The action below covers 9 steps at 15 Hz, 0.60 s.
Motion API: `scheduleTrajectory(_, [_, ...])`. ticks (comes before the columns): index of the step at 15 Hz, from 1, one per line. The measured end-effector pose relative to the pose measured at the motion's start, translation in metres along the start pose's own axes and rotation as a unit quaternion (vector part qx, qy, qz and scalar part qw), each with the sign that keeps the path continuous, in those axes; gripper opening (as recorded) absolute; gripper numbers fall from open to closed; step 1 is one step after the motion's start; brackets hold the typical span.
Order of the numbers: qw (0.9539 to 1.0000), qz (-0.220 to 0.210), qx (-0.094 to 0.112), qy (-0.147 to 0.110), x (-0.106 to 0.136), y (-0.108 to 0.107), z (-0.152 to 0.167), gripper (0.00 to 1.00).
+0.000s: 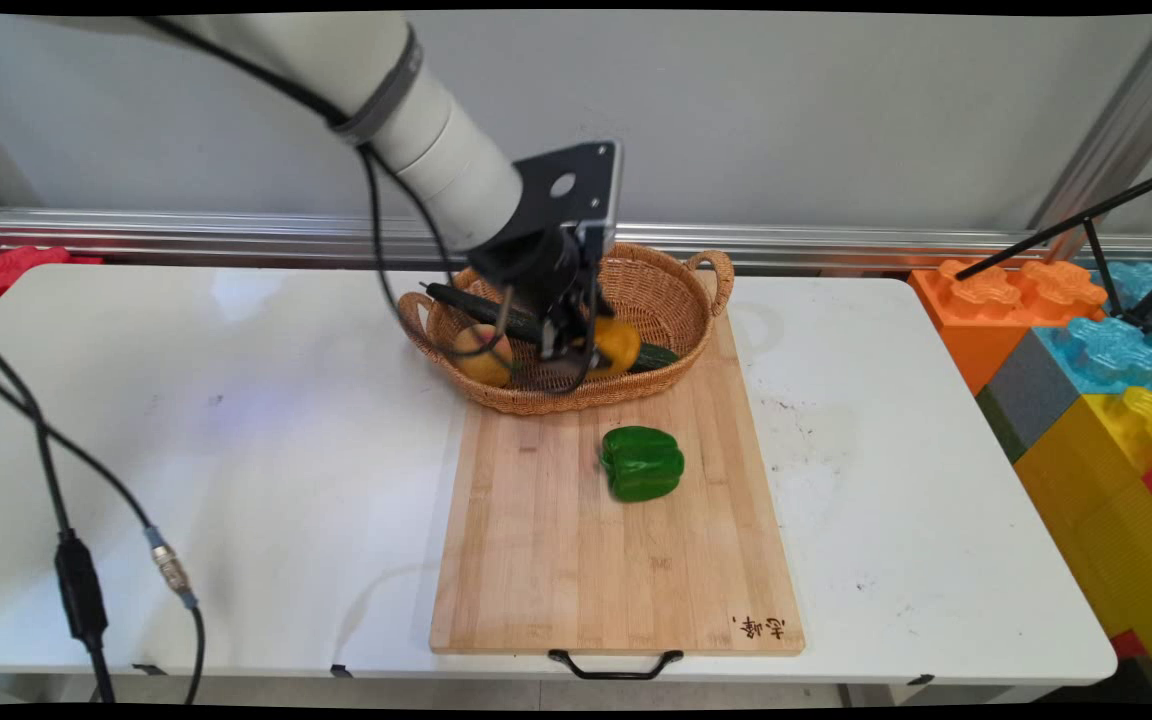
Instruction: Place the picked object on the cutting board
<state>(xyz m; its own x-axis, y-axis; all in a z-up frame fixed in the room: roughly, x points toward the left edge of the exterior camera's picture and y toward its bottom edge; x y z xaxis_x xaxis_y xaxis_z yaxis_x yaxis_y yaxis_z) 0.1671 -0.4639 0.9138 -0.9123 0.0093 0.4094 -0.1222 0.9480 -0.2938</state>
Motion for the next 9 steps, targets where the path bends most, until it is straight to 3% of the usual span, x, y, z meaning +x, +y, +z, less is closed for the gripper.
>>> scheduleTrajectory(6, [0.9986, -0.015, -0.043, -0.027, -0.026, 0.049, -0.004, 0.00])
scheduleTrajectory(9, [0.9982, -0.011, -0.050, -0.031, -0.038, 0.063, 0.010, 0.00])
